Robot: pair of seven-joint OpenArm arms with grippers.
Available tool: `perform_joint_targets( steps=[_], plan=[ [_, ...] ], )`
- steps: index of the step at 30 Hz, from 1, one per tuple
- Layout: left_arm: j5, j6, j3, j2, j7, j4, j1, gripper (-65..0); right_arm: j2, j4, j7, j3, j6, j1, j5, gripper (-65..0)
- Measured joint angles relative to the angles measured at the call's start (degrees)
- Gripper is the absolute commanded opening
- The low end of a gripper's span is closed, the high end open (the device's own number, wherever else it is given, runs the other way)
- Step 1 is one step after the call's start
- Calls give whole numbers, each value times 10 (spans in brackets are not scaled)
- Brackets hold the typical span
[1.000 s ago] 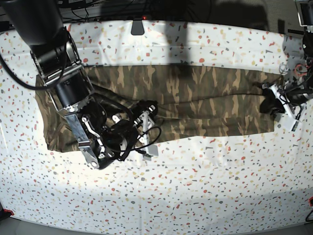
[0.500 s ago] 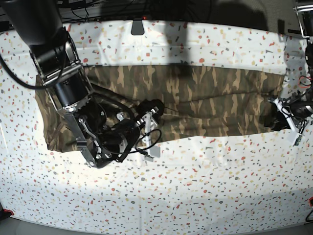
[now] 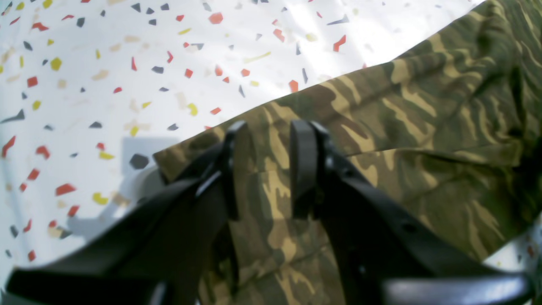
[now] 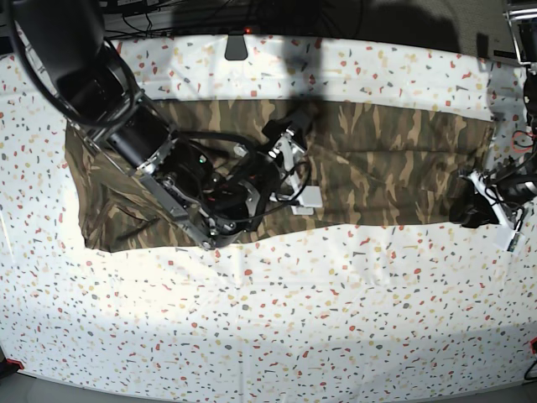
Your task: Fold the T-shirt properly
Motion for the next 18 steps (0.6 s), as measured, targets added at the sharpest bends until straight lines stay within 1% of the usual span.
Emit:
perform_joint_targets(
  steps=[4, 7, 8, 9, 10, 11, 12, 13, 14, 17, 18],
  plan=[
    [-3, 0, 0, 0, 0, 0, 0, -484, 2, 48, -1, 7, 0, 7, 42, -355],
    [-16, 0, 0, 0, 0, 0, 0, -484, 0, 84, 6, 35, 0, 7, 47, -355],
    [-21, 0, 0, 0, 0, 0, 1, -484, -4, 87, 30, 46, 0, 7, 12, -355],
    [-24, 0, 0, 0, 0, 0, 2, -484, -10, 87, 69, 56, 1, 7, -52, -355],
    [-24, 0, 0, 0, 0, 0, 2, -484, -14, 85, 129, 62, 0, 7, -125, -355],
    [-24, 0, 0, 0, 0, 0, 2, -484, -17, 81, 178, 64, 0, 6, -182, -355],
    [-24, 0, 0, 0, 0, 0, 1, -484, -19, 80, 210, 65, -3, 3, -224, -355],
    [-24, 0, 0, 0, 0, 0, 1, -484, -25, 80, 213, 66, -3, 2, -250, -355],
    [-24, 0, 0, 0, 0, 0, 2, -484, -33, 80, 210, 66, -3, -1, -264, -355],
    [-25, 0, 0, 1, 0, 0, 2, -484, -60, 57, 216, 66, -2, -17, -294, -355],
    [-24, 0, 0, 2, 0, 0, 2, -484, -71, 41, 218, 65, -3, -20, -296, -355]
  ],
)
